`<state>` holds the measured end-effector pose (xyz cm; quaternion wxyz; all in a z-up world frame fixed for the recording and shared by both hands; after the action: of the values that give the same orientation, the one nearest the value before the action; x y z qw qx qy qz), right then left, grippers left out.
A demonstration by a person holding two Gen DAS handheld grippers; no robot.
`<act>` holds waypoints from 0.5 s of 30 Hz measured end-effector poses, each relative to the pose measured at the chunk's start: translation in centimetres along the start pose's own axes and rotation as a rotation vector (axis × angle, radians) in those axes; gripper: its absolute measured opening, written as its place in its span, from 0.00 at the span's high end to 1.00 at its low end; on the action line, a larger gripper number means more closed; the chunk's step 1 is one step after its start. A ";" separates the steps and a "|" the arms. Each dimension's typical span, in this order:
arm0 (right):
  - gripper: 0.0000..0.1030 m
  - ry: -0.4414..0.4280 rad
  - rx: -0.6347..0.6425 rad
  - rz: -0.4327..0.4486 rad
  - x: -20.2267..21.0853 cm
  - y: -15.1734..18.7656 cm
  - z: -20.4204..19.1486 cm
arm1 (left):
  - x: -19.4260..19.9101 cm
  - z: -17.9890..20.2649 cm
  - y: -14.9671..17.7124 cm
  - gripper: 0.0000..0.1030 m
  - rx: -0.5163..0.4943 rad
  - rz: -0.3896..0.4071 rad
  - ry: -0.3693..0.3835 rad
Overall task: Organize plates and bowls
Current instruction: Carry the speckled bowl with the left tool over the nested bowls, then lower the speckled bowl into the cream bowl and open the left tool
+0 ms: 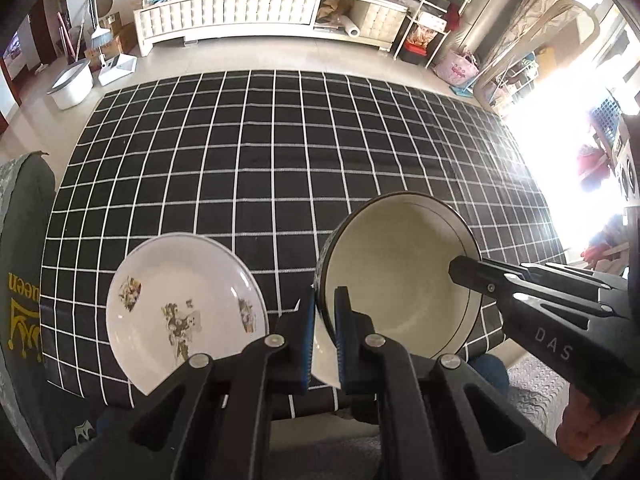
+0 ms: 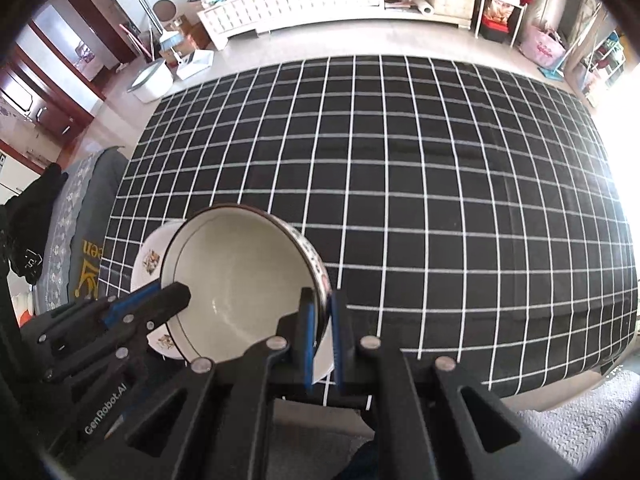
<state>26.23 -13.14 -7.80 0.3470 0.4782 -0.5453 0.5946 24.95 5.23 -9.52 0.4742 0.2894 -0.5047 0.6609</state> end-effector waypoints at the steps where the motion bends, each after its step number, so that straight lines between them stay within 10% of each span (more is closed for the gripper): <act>1: 0.90 0.005 0.001 -0.006 -0.2 0.2 -0.2 | -0.1 0.0 0.3 0.93 -0.002 -0.006 -0.003; 15: 0.90 -0.001 -0.025 -0.117 -4.1 2.9 -0.4 | -3.1 -0.7 2.5 0.93 0.004 -0.075 -0.015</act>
<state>24.65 -12.80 -12.60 0.3871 0.5051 -0.5239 0.5662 23.88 4.74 -13.45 0.4941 0.3142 -0.4957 0.6414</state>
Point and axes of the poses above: each gripper's, at about its wrist camera, not at the fingertips, and x roughly against the way its jaws point, z to its right, y to its underside, the point moved 1 cm from there along -x, roughly the way its jaws point, and after that the axes turned 7 degrees about y, right-handed, at the moved point
